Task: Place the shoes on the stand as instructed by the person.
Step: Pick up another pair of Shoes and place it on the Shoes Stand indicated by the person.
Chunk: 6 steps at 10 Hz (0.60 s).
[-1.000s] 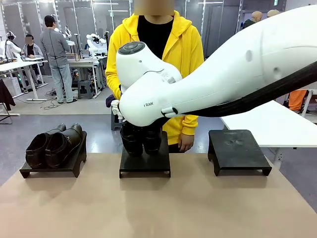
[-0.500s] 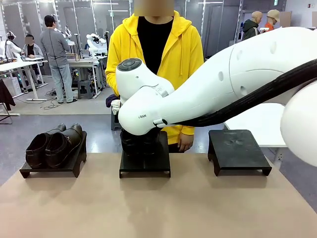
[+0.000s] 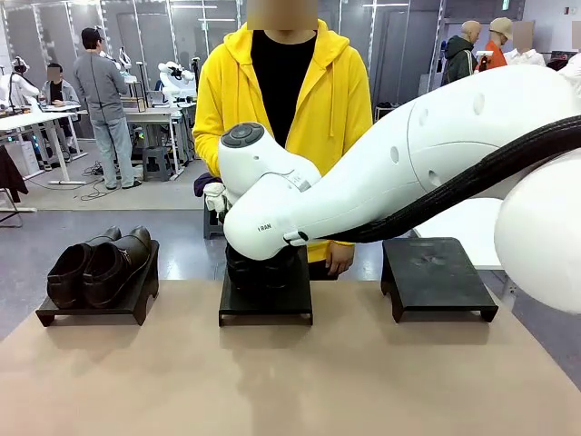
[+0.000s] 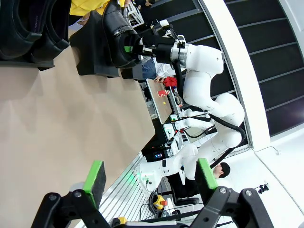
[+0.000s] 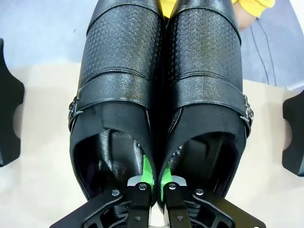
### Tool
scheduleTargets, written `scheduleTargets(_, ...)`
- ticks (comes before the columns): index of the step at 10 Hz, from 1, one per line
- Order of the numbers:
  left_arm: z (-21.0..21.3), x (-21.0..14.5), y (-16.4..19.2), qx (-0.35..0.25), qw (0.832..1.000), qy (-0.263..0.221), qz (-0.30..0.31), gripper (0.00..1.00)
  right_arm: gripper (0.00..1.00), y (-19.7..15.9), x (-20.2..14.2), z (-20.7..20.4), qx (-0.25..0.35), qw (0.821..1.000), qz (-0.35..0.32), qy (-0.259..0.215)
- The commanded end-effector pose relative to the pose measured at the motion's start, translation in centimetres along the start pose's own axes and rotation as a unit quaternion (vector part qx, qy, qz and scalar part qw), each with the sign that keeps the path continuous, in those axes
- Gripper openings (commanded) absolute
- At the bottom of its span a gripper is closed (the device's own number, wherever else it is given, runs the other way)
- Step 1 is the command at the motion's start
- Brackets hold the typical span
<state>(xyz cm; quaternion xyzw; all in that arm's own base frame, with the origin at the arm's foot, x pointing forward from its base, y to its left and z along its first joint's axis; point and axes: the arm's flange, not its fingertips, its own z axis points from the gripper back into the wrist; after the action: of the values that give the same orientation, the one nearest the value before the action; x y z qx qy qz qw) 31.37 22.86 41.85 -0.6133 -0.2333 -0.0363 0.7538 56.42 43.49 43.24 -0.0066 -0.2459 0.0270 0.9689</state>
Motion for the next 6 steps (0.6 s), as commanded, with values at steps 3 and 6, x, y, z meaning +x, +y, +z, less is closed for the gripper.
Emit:
scheduleTargets(3, -0.2, 0.0, -0.2, 0.001, 1.000, -0.008, -0.011, 0.96, 0.07, -0.6, -1.8, -1.0, -0.008, 0.999, -0.023, -0.035)
scheduleTargets(6, -0.2, 0.0, -0.2, 0.001, 1.000, -0.008, -0.011, 0.96, 0.07, -1.0, -2.5, -2.0, -0.007, 0.999, -0.006, -0.043)
